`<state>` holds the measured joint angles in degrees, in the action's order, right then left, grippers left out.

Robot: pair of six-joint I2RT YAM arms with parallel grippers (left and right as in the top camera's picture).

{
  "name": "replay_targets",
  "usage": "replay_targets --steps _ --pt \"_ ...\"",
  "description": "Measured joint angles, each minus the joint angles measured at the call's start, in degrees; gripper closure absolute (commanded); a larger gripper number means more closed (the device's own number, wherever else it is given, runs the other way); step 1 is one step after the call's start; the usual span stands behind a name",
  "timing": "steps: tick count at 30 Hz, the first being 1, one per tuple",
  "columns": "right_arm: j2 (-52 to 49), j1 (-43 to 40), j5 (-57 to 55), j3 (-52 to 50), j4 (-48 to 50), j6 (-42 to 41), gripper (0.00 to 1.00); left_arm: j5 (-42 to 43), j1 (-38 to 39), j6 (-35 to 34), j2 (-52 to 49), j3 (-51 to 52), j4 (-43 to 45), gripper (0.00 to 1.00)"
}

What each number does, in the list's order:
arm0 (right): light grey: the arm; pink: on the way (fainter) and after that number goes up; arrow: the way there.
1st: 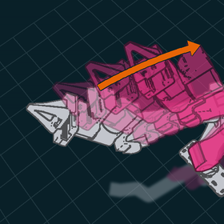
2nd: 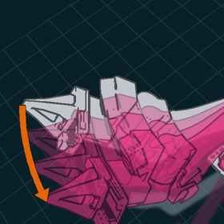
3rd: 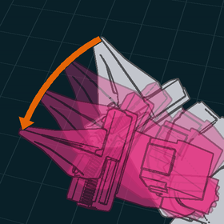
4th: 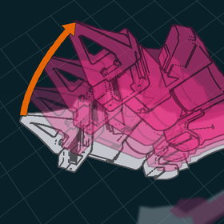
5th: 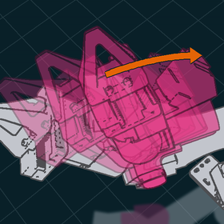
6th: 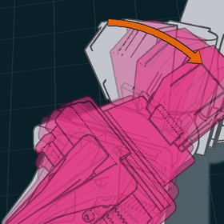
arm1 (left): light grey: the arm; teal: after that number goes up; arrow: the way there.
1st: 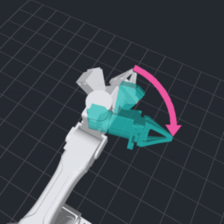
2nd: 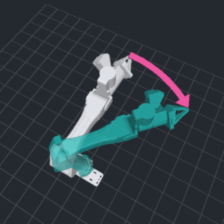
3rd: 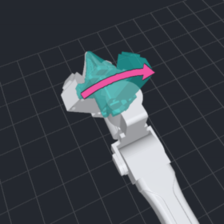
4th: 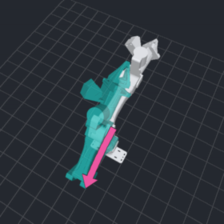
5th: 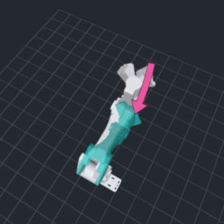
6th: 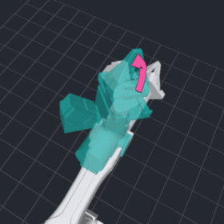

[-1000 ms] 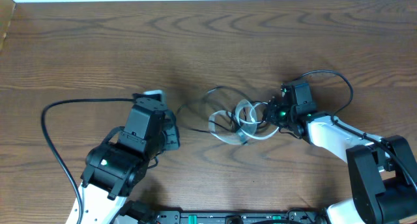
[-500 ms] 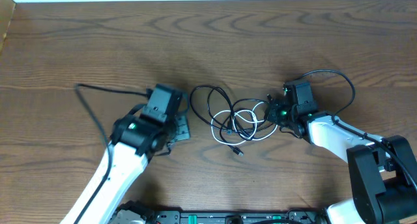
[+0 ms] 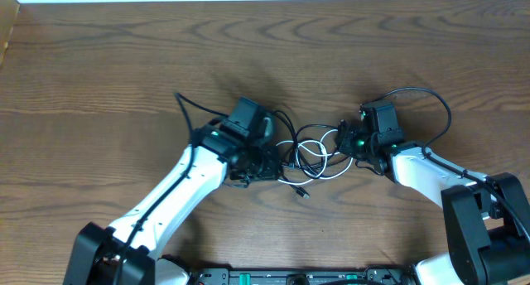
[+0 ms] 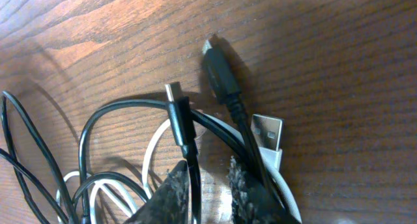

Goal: Untangle cables

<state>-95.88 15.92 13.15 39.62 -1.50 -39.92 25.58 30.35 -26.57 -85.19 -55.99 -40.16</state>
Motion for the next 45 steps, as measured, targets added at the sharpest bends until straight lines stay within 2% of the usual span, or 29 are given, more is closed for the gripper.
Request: replay_targets --steps 7,11,18,21,32,42,45 --pt "0.04 0.00 0.00 0.02 0.00 0.02 0.76 1.25 3.04 -0.68 -0.44 0.00 0.98 0.53" --pt "0.07 0.00 0.04 0.04 0.02 0.02 0.76 0.87 3.19 -3.82 -0.44 0.00 2.01 0.52" --pt "0.07 0.00 0.04 0.07 0.02 0.02 0.74 -6.84 5.70 -12.98 -0.44 0.00 2.78 0.50" --pt "0.07 0.00 0.13 0.09 0.04 0.02 0.74 -10.14 7.87 -14.91 -0.44 0.00 4.52 0.45" --pt "0.13 0.00 0.07 0.09 0.15 0.02 0.73 -21.03 11.91 -19.56 -0.44 0.09 9.40 0.43" --pt "0.22 0.02 0.22 0.09 0.46 0.22 0.65 -22.56 12.13 -20.17 -0.44 0.85 11.04 0.43" --pt "0.24 0.00 1.75 0.07 1.46 3.21 0.66 -22.58 12.13 -20.17 -0.72 0.87 11.72 0.43"
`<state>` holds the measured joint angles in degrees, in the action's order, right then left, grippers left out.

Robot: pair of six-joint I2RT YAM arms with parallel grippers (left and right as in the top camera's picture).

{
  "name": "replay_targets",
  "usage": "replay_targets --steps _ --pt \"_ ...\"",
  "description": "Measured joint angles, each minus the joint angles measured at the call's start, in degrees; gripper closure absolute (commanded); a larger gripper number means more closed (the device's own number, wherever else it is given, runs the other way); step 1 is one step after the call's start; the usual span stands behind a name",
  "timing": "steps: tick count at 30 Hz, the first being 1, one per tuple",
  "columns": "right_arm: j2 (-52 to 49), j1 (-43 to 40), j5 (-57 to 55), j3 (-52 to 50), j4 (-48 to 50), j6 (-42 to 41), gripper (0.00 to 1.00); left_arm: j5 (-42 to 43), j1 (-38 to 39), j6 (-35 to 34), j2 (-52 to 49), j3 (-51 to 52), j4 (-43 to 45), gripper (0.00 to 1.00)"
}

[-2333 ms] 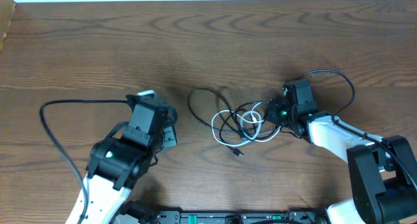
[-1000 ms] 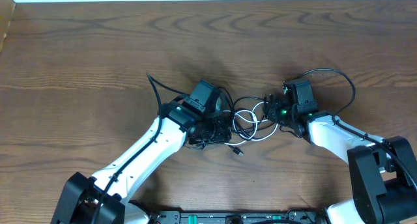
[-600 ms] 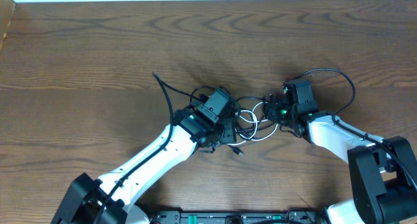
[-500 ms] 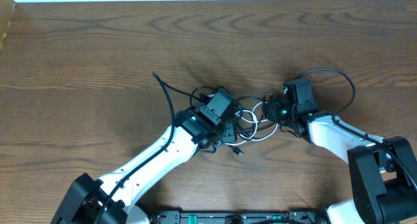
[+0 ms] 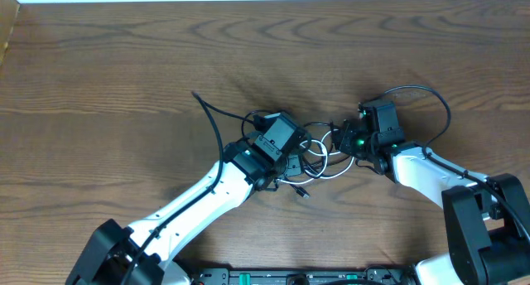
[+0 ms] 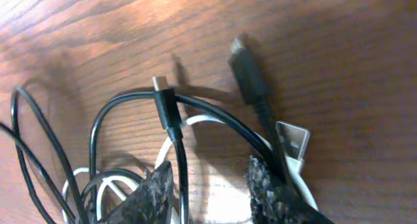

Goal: Untangle cables

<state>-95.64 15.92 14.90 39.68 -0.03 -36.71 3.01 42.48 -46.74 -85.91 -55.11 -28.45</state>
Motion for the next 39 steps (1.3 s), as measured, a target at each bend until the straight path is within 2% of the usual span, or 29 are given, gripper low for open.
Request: replay_targets --steps 4,6,8,12,18,20,22,26,28,31,39 --pt "-0.74 -0.22 6.29 -0.55 2.47 5.57 0.59 0.00 0.00 0.00 -0.42 0.02 0.48 0.44" --pt "-0.74 -0.37 9.73 -0.74 3.19 7.28 0.59 -0.02 0.00 0.00 -0.52 0.02 0.55 0.44" --pt "-0.74 -0.81 13.20 -0.74 3.37 8.66 0.58 -0.04 0.00 0.02 -0.57 0.02 0.59 0.48" --pt "-0.24 -2.71 22.73 -0.85 4.11 12.02 0.44 -0.22 0.00 1.49 -0.57 0.02 0.66 0.52" --pt "4.85 -4.85 32.59 -0.90 3.82 16.55 0.08 -0.17 -0.48 5.29 -0.57 0.02 0.61 0.51" --pt "5.40 -4.48 34.82 -0.90 3.76 17.70 0.07 -0.09 -1.90 5.99 -0.57 0.02 -0.61 0.51" --pt "5.38 -3.67 36.02 -0.90 3.67 18.60 0.01 0.28 -4.63 6.10 -0.57 0.04 -2.75 0.51" --pt "5.38 -0.63 36.83 -0.90 3.72 20.06 0.01 3.08 -11.17 6.84 -0.57 0.09 -5.75 0.51" --pt "5.38 1.09 36.59 -0.90 3.76 20.46 0.10 5.40 -14.12 8.59 -0.57 0.09 -7.02 0.50" --pt "5.38 2.99 35.52 -0.90 3.65 20.37 0.29 8.39 -17.66 11.23 -0.59 0.11 -9.20 0.48" --pt "5.25 8.55 29.70 -0.90 3.10 20.39 0.54 12.98 -22.58 17.51 -0.59 0.13 -12.63 0.47"
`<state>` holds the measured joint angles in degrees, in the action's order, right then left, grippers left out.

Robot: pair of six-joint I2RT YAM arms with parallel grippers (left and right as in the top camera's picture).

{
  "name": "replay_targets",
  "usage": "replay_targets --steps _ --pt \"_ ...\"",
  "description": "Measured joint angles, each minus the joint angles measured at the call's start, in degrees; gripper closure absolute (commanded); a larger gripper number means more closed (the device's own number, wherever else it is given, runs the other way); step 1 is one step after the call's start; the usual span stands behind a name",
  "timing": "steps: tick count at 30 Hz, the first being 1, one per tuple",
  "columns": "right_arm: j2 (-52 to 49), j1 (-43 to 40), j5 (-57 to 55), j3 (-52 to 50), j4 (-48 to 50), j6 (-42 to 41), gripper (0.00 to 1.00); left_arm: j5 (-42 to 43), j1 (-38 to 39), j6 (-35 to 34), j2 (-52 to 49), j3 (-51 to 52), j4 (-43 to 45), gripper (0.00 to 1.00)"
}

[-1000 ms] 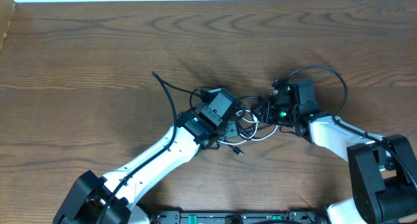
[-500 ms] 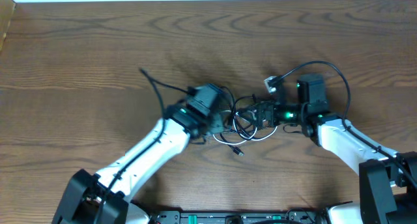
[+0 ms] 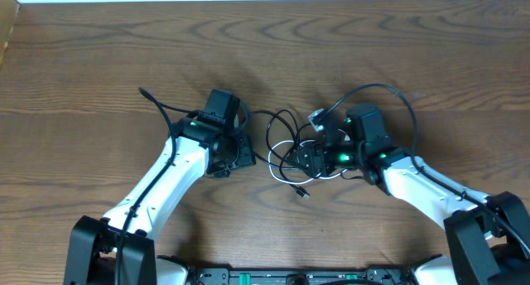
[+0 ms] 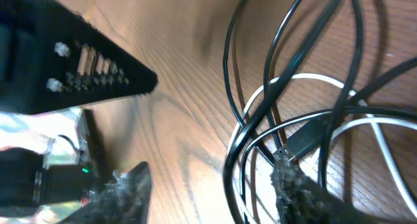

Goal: Untangle cables

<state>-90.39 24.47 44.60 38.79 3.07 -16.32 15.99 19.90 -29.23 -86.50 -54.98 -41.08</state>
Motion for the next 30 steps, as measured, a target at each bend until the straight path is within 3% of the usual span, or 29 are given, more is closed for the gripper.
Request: replay_targets --steps 4,6,16,25,30 --pt "-1.18 3.21 -4.94 0.00 0.04 0.09 0.74 0.70 0.00 1.86 0.00 0.00 -0.57 0.47" --pt "-1.92 4.66 -7.02 -0.02 -0.63 0.20 0.99 0.72 0.00 2.34 0.02 0.00 -0.90 0.47" --pt "3.69 5.86 -3.63 1.03 5.22 -1.79 0.99 2.93 -2.75 7.02 0.00 0.00 -5.40 0.42" --pt "18.34 4.35 0.76 12.02 9.03 -7.63 0.99 28.09 -9.01 25.03 0.02 0.00 -6.73 0.38" --pt "21.81 4.31 2.38 13.77 15.78 -8.79 0.99 36.52 -9.57 29.38 0.02 0.00 -5.55 0.38"
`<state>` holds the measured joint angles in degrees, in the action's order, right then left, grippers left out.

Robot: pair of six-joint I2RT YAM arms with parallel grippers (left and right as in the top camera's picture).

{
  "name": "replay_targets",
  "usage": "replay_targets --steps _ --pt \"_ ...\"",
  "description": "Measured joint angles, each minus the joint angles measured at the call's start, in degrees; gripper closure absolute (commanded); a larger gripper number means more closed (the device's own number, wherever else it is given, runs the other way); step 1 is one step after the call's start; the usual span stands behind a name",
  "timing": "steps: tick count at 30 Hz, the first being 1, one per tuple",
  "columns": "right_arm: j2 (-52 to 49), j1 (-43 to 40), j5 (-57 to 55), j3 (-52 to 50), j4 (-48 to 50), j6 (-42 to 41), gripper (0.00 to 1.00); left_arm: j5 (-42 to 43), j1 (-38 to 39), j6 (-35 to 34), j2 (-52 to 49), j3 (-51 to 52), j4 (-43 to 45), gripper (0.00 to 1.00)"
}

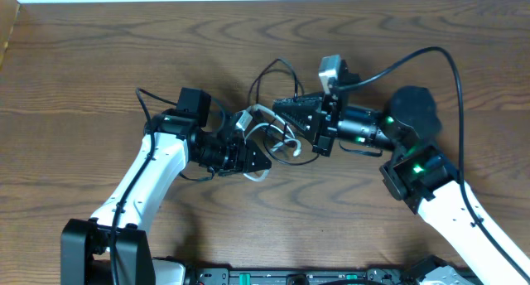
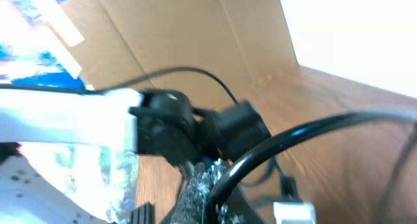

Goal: Untangle cables

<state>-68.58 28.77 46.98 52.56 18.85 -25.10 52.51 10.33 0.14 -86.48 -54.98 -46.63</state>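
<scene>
The tangle of black and white cables (image 1: 277, 140) hangs stretched between both grippers above the brown table (image 1: 99, 53). My right gripper (image 1: 281, 107) is raised and points left, shut on a black cable (image 2: 287, 142) that runs between its fingers (image 2: 195, 191). A white USB plug (image 1: 331, 67) sticks up above that arm, and a long black loop (image 1: 451, 78) trails to the right. My left gripper (image 1: 258, 161) points right and looks shut on a white cable (image 1: 263, 174); another white plug (image 1: 245, 119) lies just above it. The right wrist view is blurred.
A cardboard box (image 2: 195, 35) stands beyond the table's left end in the right wrist view, with its corner at the overhead view's edge (image 1: 7, 28). A black cable tail (image 1: 145, 99) loops behind the left wrist.
My right gripper has risen off the table and turned to point left, now shut on a black cable. The bundle is lifted and stretched. My left gripper has reached right into the bundle.
Both grippers first sat at either side of the bundle lying flat on the table. The left arm then reached into the bundle, later it stood back to the left while the right gripper stood open over the loops. Now both hold cables and the tangle is pulled up.
</scene>
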Motion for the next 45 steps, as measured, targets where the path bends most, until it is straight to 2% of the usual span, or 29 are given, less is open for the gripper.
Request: replay_targets --steps 8,12,20,26,31,35,39,45 --pt "-0.11 0.00 0.17 0.00 2.60 -0.39 0.99 5.22 0.00 1.40 0.00 0.00 1.86 0.38" --pt "-0.15 0.00 0.22 0.00 8.50 -2.19 0.99 1.92 0.00 -0.79 0.00 0.00 4.83 0.38" --pt "-0.17 -0.33 1.33 -0.02 17.68 -6.32 0.99 -7.56 0.00 -9.40 0.00 0.57 11.04 0.38" --pt "-0.17 -0.33 3.65 0.04 29.07 -7.56 0.99 -10.16 0.00 -12.24 0.00 3.72 15.19 0.38" --pt "-0.20 -1.73 2.27 0.07 30.10 -7.72 0.99 -14.32 0.00 -12.90 -0.02 6.34 15.61 0.38" --pt "-0.17 -5.53 0.59 0.13 25.29 -4.02 0.99 -18.38 0.00 -13.40 -0.02 8.24 15.63 0.38" --pt "-0.15 -10.21 -1.20 0.33 11.89 1.77 0.99 -20.52 -0.02 -13.49 -0.02 10.16 15.67 0.37" --pt "-0.20 -14.69 -3.87 0.33 -11.74 5.75 0.99 -22.49 0.00 -13.49 -0.02 11.13 15.63 0.35"
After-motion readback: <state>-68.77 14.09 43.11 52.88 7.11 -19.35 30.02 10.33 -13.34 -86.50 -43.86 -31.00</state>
